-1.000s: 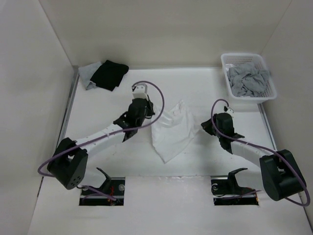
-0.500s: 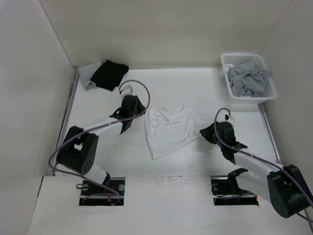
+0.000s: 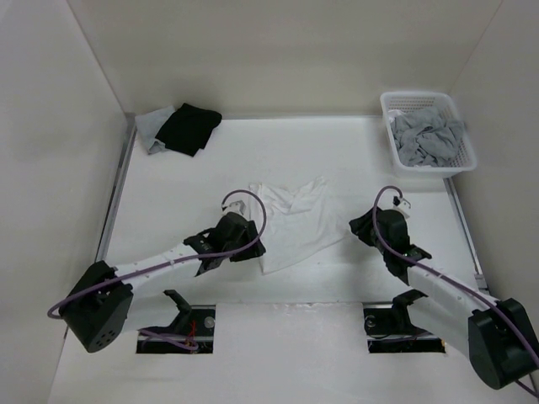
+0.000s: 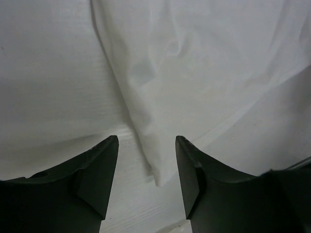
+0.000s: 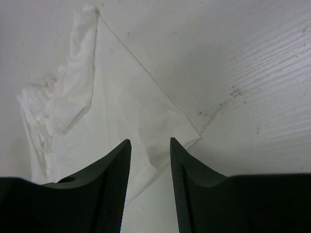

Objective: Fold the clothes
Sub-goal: Flatten the tank top out

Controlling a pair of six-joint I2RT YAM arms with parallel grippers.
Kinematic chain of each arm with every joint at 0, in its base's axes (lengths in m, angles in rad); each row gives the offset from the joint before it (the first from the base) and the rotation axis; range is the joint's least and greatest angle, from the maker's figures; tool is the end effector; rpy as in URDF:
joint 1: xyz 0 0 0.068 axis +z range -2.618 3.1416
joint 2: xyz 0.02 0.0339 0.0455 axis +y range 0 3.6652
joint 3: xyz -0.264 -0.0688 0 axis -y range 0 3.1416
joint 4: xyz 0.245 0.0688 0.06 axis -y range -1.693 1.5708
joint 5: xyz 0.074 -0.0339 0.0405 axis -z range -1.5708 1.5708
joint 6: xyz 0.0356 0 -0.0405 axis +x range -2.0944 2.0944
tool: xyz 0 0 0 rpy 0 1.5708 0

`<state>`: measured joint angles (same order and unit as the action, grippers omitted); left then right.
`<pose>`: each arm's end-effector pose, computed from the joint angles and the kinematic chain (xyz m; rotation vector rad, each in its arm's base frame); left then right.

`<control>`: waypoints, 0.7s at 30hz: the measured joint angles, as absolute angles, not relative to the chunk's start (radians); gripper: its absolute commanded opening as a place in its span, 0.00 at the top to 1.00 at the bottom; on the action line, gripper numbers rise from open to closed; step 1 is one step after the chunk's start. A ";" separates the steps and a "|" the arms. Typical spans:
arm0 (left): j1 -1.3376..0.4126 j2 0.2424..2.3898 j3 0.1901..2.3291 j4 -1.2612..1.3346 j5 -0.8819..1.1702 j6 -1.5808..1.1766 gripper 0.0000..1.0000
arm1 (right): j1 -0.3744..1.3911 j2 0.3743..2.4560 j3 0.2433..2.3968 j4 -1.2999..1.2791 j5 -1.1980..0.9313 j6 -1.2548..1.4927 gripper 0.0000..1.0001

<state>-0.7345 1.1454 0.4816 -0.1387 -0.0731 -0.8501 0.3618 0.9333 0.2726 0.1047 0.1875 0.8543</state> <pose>0.1629 -0.1436 0.1715 -0.1795 2.4690 -0.6488 0.1760 0.0595 0.1652 0.6353 2.0650 0.5187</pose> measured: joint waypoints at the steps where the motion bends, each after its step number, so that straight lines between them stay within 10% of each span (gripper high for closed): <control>1: -0.748 1.158 0.474 -0.139 -0.064 -0.860 0.53 | 0.362 0.938 0.273 0.105 0.187 0.852 0.58; 21: -0.849 1.213 0.461 -0.173 -0.012 -0.933 0.69 | 0.361 0.972 0.273 0.125 0.189 0.834 0.58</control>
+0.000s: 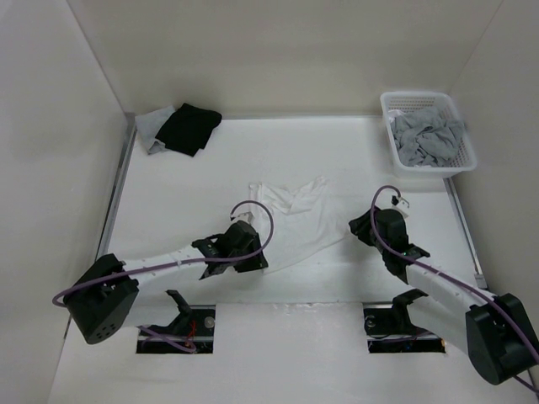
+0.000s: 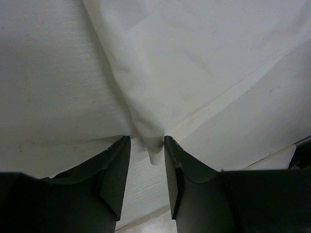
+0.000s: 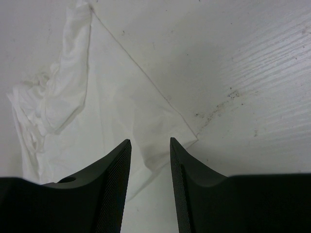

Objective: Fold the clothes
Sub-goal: Flatten the tank top out

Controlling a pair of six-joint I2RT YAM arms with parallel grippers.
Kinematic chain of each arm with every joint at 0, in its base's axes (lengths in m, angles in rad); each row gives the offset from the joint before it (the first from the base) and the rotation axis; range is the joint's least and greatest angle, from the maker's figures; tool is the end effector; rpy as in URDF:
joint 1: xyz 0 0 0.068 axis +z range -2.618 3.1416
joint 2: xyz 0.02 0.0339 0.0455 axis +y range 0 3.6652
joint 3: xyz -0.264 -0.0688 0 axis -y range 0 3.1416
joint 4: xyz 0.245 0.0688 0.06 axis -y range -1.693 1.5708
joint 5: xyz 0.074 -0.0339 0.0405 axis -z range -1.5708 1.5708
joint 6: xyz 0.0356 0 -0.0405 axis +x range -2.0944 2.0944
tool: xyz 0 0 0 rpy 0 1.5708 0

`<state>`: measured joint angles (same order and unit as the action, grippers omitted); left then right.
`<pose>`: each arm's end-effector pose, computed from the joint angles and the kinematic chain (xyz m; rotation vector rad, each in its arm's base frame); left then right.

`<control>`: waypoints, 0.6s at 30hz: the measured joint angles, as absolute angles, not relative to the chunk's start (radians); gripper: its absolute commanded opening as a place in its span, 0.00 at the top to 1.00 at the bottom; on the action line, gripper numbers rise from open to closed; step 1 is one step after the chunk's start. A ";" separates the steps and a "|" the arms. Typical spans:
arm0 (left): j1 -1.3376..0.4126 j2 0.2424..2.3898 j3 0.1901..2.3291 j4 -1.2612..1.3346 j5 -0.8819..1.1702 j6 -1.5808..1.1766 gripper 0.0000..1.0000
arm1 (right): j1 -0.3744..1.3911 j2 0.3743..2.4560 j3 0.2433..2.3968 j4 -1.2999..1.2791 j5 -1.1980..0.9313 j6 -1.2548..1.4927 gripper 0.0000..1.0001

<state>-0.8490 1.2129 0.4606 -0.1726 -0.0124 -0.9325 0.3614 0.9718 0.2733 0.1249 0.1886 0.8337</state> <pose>0.1413 -0.1599 0.1496 -0.1159 2.6424 -0.6779 0.1790 0.0605 0.1608 0.6168 2.0851 0.4954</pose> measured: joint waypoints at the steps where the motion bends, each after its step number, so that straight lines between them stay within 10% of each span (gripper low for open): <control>1: -0.852 1.213 0.461 -0.173 -0.014 -0.934 0.71 | 0.361 0.972 0.273 0.126 0.189 0.834 0.58; 6: -0.886 1.250 0.475 -0.179 -0.015 -0.944 0.95 | 0.361 0.976 0.273 0.138 0.192 0.833 0.59; 18: -0.624 1.021 0.449 -0.316 -0.080 -0.889 0.96 | 0.405 1.047 0.300 0.089 0.203 0.834 0.58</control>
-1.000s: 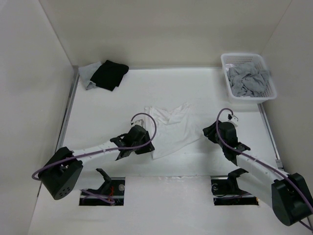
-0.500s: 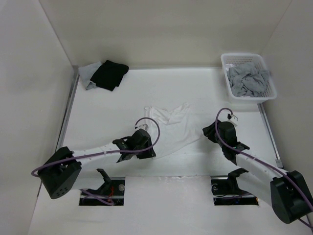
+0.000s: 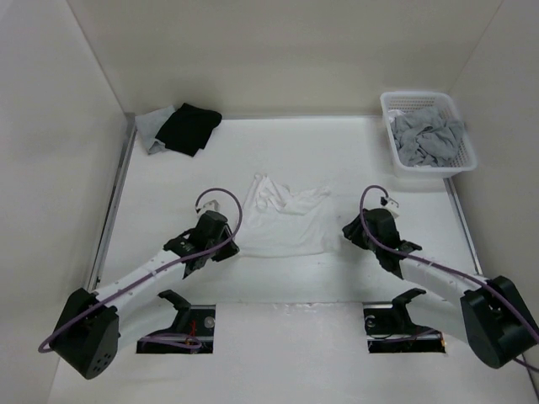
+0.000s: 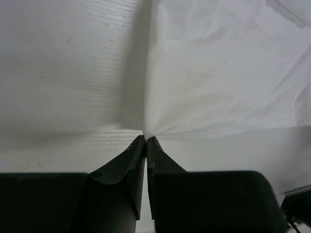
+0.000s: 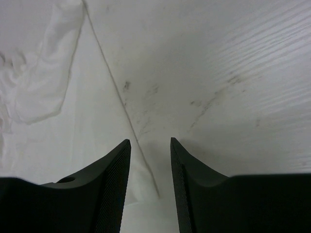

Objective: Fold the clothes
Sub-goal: Flatten the tank top out

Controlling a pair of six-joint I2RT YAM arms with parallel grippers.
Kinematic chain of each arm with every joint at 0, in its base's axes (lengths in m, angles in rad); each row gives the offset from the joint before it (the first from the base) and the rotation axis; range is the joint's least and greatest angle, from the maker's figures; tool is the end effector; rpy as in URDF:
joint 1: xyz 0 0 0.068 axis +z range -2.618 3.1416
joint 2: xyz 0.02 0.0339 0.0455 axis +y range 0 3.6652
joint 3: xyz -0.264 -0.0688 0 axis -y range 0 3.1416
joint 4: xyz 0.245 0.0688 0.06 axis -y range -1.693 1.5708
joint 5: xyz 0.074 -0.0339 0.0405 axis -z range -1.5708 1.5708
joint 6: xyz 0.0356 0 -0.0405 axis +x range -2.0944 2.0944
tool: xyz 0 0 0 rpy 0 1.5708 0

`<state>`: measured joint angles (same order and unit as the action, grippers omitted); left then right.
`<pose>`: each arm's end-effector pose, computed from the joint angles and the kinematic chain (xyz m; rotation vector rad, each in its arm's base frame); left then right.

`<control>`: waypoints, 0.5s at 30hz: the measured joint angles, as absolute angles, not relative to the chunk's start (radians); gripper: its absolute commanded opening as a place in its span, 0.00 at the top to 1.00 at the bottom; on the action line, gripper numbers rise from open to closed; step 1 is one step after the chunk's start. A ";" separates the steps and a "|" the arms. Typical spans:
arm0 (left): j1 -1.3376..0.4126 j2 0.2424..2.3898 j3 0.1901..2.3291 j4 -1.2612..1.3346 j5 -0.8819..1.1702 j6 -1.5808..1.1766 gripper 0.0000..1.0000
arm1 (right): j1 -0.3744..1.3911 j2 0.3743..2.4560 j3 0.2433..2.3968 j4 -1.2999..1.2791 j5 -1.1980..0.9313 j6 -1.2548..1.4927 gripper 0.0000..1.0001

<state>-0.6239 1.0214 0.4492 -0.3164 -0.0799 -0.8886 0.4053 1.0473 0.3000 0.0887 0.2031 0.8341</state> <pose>0.1556 -0.1085 0.1714 -0.3708 2.5120 -0.5446 0.1817 0.0701 0.1530 0.5885 2.1740 0.4544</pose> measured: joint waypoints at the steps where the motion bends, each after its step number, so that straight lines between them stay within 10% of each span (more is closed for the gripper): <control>1: -0.593 1.001 0.437 -0.321 -0.082 -0.884 0.96 | 0.428 1.070 0.310 0.083 0.201 0.834 0.58; 15: -0.504 0.899 0.372 -0.299 -0.071 -0.879 0.95 | 0.673 1.087 0.365 -0.096 0.257 0.947 0.66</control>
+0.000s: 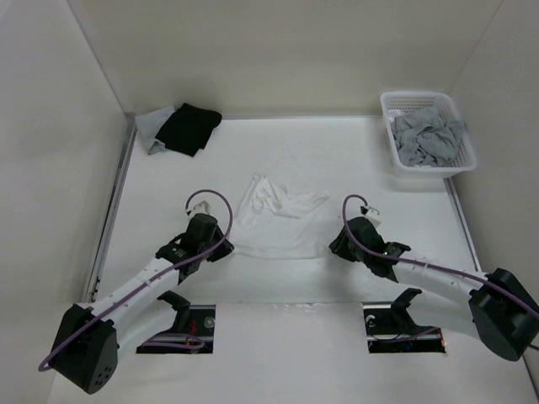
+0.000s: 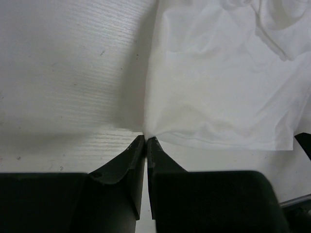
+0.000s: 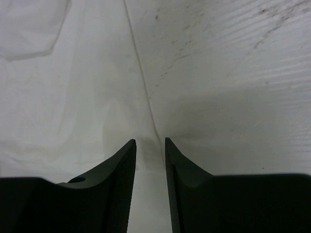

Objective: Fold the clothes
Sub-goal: Flatten the tank top out

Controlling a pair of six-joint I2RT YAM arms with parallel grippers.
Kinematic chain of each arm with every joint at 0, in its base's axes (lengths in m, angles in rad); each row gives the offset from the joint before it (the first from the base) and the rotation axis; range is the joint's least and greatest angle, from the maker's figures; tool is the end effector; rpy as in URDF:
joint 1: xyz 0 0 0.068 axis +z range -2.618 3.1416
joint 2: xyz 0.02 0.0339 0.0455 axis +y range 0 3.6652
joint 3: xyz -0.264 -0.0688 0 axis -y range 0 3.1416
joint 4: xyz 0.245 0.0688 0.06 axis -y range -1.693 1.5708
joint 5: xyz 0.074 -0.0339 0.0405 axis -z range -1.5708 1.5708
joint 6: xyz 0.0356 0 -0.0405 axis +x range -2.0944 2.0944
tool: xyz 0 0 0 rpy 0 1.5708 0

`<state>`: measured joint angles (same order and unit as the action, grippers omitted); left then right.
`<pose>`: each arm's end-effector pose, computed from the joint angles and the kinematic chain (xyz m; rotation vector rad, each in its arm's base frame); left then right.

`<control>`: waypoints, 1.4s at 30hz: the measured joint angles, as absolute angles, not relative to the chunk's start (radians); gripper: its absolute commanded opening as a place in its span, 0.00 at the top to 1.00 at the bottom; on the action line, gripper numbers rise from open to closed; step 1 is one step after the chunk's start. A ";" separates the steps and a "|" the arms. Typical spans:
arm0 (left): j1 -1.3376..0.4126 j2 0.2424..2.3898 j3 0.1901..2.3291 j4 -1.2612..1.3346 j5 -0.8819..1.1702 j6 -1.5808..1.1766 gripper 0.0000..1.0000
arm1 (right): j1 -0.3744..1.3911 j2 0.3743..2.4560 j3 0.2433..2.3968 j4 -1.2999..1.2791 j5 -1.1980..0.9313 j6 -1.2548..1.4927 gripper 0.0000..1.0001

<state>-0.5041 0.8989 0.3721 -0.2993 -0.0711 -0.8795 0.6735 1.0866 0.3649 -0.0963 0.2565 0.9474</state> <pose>0.1517 -0.0808 0.1683 -0.4945 2.4199 -0.5477 0.1579 0.1144 0.1512 0.4495 2.3645 0.4748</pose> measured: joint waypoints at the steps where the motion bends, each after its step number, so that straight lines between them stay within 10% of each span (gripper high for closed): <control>1: -0.504 0.902 0.372 -0.292 -0.068 -0.879 0.95 | 0.685 1.087 0.368 -0.106 0.252 0.955 0.66; 18: -0.506 0.903 0.372 -0.234 -0.049 -0.879 0.95 | 0.709 1.089 0.373 -0.170 0.233 1.056 0.69; 24: -0.506 0.895 0.372 -0.228 -0.048 -0.879 0.95 | 0.709 1.158 0.398 -0.139 0.228 1.064 0.99; 31: -0.483 0.839 0.427 -0.244 -0.059 -0.859 0.97 | 0.686 0.973 0.409 -0.188 0.234 0.983 0.99; 42: -0.465 0.675 0.970 -0.149 -0.162 -0.811 0.96 | 0.803 0.650 0.995 -0.279 0.386 0.728 0.98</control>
